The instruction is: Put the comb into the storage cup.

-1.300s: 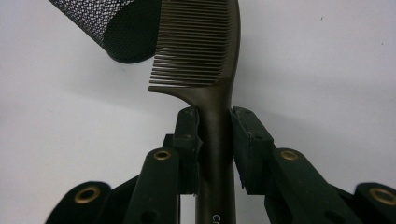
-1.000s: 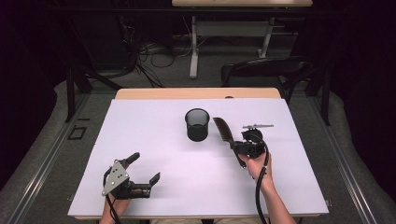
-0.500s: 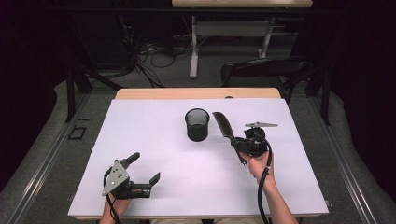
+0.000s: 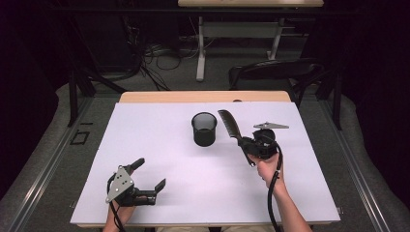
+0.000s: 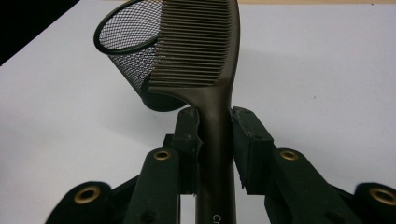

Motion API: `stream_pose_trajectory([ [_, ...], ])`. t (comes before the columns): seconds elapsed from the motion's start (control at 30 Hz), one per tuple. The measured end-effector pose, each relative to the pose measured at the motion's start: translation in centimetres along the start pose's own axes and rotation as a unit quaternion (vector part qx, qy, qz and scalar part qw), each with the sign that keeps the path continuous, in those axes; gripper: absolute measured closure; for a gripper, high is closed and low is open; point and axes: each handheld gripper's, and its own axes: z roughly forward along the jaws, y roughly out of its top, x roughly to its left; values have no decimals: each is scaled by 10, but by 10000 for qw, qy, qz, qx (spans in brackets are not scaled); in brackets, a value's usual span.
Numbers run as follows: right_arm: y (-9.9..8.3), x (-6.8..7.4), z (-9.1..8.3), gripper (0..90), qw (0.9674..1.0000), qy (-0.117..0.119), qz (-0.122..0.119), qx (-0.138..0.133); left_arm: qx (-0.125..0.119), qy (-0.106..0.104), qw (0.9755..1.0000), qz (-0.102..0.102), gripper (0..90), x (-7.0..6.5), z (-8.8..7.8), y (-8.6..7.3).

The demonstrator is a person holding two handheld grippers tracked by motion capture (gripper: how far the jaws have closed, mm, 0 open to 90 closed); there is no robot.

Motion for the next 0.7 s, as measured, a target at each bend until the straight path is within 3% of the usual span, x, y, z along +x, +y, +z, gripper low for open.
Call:
stream_pose_trajectory([
  [0.7, 11, 7, -4, 729, 9993, 123, -107, -348, 18, -13, 10000, -10, 3, 0, 2, 0],
])
